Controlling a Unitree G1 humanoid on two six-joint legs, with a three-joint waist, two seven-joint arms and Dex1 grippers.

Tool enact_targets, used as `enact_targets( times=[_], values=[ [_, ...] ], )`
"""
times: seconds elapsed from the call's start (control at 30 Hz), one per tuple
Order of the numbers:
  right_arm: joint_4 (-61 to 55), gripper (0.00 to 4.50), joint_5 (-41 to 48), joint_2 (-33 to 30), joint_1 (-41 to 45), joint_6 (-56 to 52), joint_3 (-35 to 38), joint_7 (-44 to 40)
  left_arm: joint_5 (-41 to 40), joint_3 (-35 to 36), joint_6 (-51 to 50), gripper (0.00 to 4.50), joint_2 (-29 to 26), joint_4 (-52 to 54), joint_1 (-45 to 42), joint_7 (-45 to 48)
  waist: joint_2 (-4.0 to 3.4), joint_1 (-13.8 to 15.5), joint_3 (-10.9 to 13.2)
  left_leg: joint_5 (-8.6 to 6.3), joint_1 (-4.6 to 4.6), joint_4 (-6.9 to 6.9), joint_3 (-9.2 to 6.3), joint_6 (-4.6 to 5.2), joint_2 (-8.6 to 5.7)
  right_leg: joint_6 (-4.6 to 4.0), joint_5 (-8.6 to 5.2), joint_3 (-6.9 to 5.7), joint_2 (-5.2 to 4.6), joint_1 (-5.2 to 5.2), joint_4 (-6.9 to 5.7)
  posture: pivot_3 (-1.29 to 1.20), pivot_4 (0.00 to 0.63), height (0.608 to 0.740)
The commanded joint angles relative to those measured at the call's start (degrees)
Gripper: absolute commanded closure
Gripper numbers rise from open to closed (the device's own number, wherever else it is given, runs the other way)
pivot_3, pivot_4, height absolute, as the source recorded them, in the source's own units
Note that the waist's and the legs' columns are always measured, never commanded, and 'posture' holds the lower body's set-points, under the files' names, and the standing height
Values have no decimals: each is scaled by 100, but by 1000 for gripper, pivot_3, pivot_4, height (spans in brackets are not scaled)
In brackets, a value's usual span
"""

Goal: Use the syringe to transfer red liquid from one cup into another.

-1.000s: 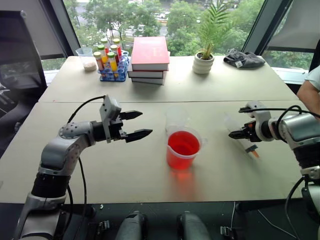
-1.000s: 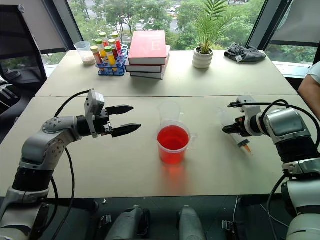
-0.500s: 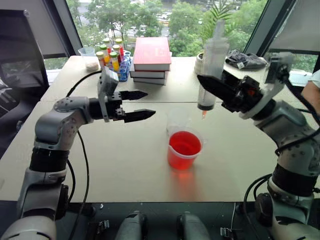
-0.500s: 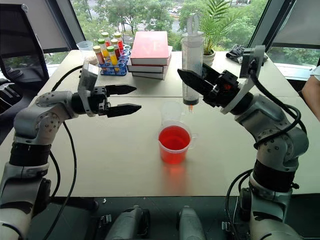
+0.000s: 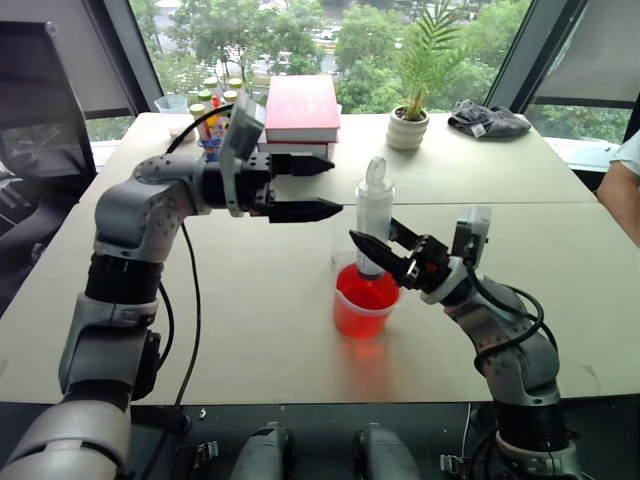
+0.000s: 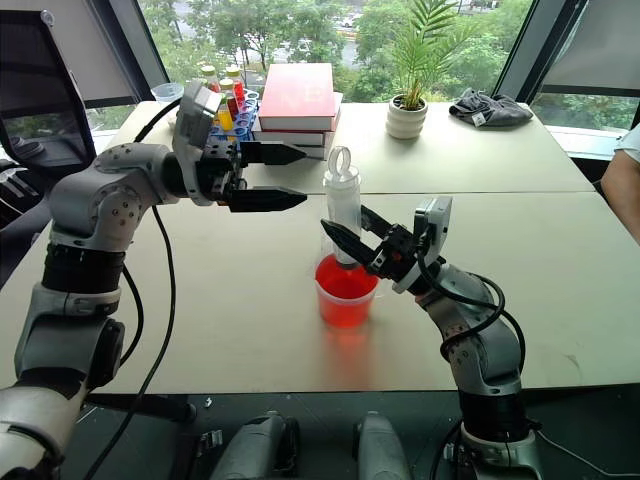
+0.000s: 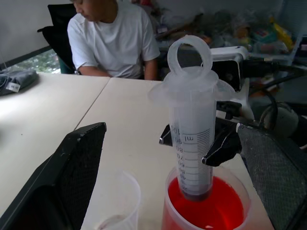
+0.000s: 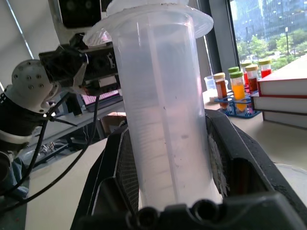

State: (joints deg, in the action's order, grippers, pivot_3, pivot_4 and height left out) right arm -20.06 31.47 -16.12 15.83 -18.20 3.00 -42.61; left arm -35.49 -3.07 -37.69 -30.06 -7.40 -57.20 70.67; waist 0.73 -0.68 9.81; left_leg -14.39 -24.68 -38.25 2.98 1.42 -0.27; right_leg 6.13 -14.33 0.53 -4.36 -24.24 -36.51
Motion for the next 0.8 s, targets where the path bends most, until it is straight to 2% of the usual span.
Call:
enact_targets(
  times=[0.03,0.2,0.67,0.77,0.8],
  values=[
    [-110,2927,-98,45,-59,358,-68,16,14,34,120,0,142,-109,-318,50,0,1,0,0,0,0,0,0,0,0,0,0,0,0,0,0,150,740],
    [-114,2927,-170,-4,-199,474,-161,32,-121,20,-62,0,347,-155,-517,112,0,2,0,0,0,0,-1,0,0,0,0,0,0,0,-1,0,150,740],
    [-84,2927,-188,-145,-130,471,-229,68,-297,-78,-657,0,209,226,-447,591,1,6,0,2,14,0,0,-4,1,0,-1,8,2,3,-14,0,150,740],
    [-85,2927,-203,-180,-124,465,-244,63,-352,-84,-748,877,216,294,-442,639,0,2,0,2,14,0,0,-4,1,0,-1,9,2,3,-14,0,150,740],
    [-88,2927,-200,-189,-123,462,-244,62,-367,-83,-771,1382,227,308,-443,649,0,1,0,2,15,0,0,-4,1,0,-1,9,2,3,-14,0,150,740]
  ],
)
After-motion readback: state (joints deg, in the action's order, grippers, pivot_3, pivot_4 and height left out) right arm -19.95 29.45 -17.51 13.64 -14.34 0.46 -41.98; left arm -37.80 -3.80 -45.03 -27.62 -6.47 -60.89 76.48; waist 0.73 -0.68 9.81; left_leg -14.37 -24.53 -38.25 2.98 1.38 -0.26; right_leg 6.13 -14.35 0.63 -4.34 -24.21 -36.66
